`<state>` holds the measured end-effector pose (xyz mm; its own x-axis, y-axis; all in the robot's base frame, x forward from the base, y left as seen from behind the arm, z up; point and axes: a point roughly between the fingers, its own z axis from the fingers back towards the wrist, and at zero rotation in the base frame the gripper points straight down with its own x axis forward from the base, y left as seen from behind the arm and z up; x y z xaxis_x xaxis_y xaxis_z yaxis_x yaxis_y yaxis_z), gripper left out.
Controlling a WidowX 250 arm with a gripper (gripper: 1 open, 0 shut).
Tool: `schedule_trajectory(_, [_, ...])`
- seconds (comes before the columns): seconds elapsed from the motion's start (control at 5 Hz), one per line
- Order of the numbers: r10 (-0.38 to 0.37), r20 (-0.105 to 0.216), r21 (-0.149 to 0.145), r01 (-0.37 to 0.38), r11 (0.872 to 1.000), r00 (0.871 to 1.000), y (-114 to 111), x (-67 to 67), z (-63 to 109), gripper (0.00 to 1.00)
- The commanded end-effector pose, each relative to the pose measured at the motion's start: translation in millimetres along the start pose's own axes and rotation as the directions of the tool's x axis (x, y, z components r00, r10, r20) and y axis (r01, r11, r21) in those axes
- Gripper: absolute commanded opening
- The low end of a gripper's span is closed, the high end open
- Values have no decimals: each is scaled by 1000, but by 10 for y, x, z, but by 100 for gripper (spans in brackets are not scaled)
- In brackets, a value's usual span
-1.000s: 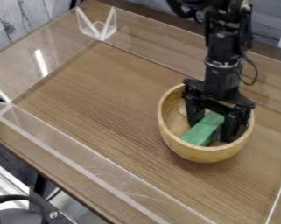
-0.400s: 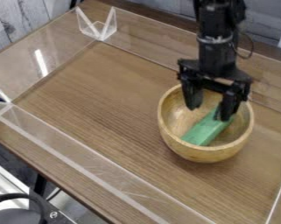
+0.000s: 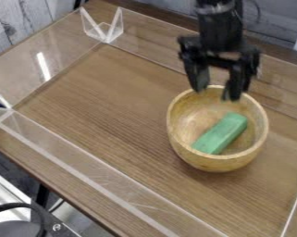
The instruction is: Put the green block in the brown bowl
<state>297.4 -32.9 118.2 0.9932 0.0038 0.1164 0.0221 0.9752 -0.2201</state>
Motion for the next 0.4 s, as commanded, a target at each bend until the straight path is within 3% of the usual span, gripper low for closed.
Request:
schedule_trajectory(0.0, [36,47,-8,-36,999,998,101,18,288,100])
schedule_trajectory(0.2, [69,28,-9,-69,998,997,168,-21,237,100])
